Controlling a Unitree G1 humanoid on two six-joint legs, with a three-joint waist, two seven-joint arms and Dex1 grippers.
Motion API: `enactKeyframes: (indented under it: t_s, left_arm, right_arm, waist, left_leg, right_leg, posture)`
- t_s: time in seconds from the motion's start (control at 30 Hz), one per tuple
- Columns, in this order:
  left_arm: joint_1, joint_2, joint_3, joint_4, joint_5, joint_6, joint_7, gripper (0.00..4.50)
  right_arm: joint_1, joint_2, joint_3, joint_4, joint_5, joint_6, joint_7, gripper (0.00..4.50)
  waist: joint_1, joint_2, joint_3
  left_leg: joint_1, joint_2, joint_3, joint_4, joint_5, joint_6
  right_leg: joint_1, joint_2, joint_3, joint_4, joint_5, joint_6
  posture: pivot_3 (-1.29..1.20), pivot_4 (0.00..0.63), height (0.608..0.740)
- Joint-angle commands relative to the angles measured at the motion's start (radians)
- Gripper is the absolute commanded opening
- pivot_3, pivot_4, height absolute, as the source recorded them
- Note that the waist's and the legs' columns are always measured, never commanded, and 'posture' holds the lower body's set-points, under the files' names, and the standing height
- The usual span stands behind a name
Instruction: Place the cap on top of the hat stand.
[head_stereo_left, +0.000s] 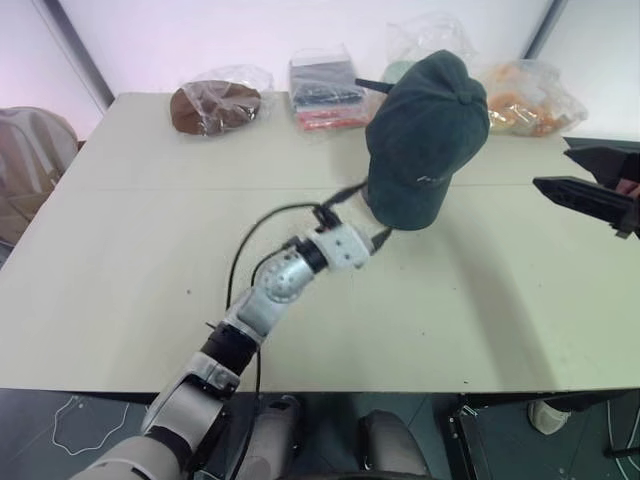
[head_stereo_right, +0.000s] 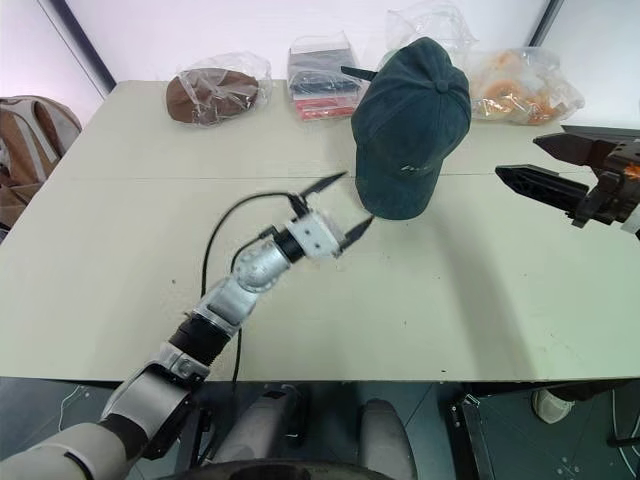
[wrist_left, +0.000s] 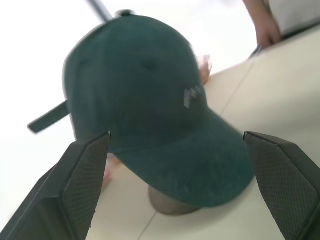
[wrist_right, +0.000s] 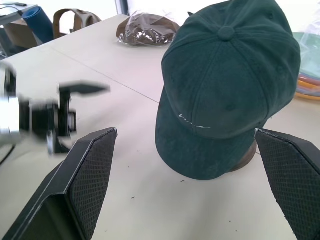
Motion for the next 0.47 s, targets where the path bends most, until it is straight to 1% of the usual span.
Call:
enactKeyframes:
  t_s: [0.03, 0.1, 0.17, 0.23, 0.3, 0.37, 0.47]
  left_arm:
    - [-0.039, 0.067, 0.13, -0.16, -0.252, 0.222, -0.167, 4.46]
    - [-0.066, 0.128, 0.186, -0.222, -0.367, 0.377, -0.245, 4.46]
    - [-0.091, 0.184, 0.225, -0.266, -0.449, 0.5, -0.299, 4.46]
    - [-0.117, 0.26, 0.264, -0.298, -0.51, 0.59, -0.364, 4.46]
    - [-0.162, 0.365, 0.318, -0.316, -0.594, 0.709, -0.449, 4.46]
    - [-0.199, 0.444, 0.355, -0.317, -0.649, 0.786, -0.508, 4.46]
    - [-0.221, 0.509, 0.369, -0.313, -0.681, 0.844, -0.566, 4.46]
  right_arm:
    - [-0.003, -0.022, 0.002, -0.036, -0.013, -0.033, 0.017, 4.5]
    - [0.001, -0.031, 0.017, -0.042, -0.031, -0.05, 0.027, 4.5]
    - [0.004, -0.035, 0.028, -0.047, -0.045, -0.061, 0.036, 4.5]
    - [0.016, -0.044, 0.045, -0.056, -0.068, -0.08, 0.051, 4.5]
    - [0.022, -0.054, 0.066, -0.062, -0.096, -0.104, 0.062, 4.5]
    - [0.032, -0.064, 0.084, -0.065, -0.127, -0.129, 0.075, 4.5]
    - [0.036, -0.067, 0.096, -0.061, -0.15, -0.149, 0.087, 4.5]
  waist:
    - [-0.002, 0.0, 0.0]
    - [-0.005, 0.0, 0.0]
    - [-0.008, 0.0, 0.0]
    - [-0.007, 0.0, 0.0]
    - [-0.007, 0.0, 0.0]
    - [-0.013, 0.0, 0.001]
    - [-0.014, 0.0, 0.001]
  left_leg:
    - [0.0, 0.0, 0.0, 0.0, 0.0, 0.0]
    - [0.0, 0.0, 0.0, 0.0, 0.0, 0.0]
    - [0.001, 0.001, 0.0, 0.0, 0.0, 0.0]
    - [0.001, 0.001, 0.0, 0.0, 0.0, 0.0]
    - [0.001, 0.001, -0.001, 0.0, 0.0, 0.0]
    - [0.001, 0.001, -0.001, 0.0, 0.0, 0.0]
    - [0.002, 0.001, -0.001, 0.0, 0.0, 0.0]
  right_leg:
    - [0.0, 0.0, 0.0, 0.0, 0.0, 0.0]
    - [0.0, 0.001, 0.0, 0.0, 0.0, 0.0]
    - [0.0, 0.001, 0.0, 0.0, 0.0, 0.0]
    - [0.001, 0.001, 0.0, 0.0, 0.0, 0.0]
    - [0.002, 0.001, 0.0, 0.0, 0.0, 0.0]
    - [0.001, 0.002, 0.0, 0.0, 0.0, 0.0]
    - [0.002, 0.001, 0.0, 0.0, 0.0, 0.0]
  posture:
    - [0.0, 0.15, 0.74]
    - [0.0, 0.15, 0.74]
    - [0.0, 0.15, 0.74]
    - [0.0, 0.15, 0.74]
    - [0.0, 0.15, 0.74]
    - [0.0, 0.15, 0.74]
    - [0.0, 0.15, 0.74]
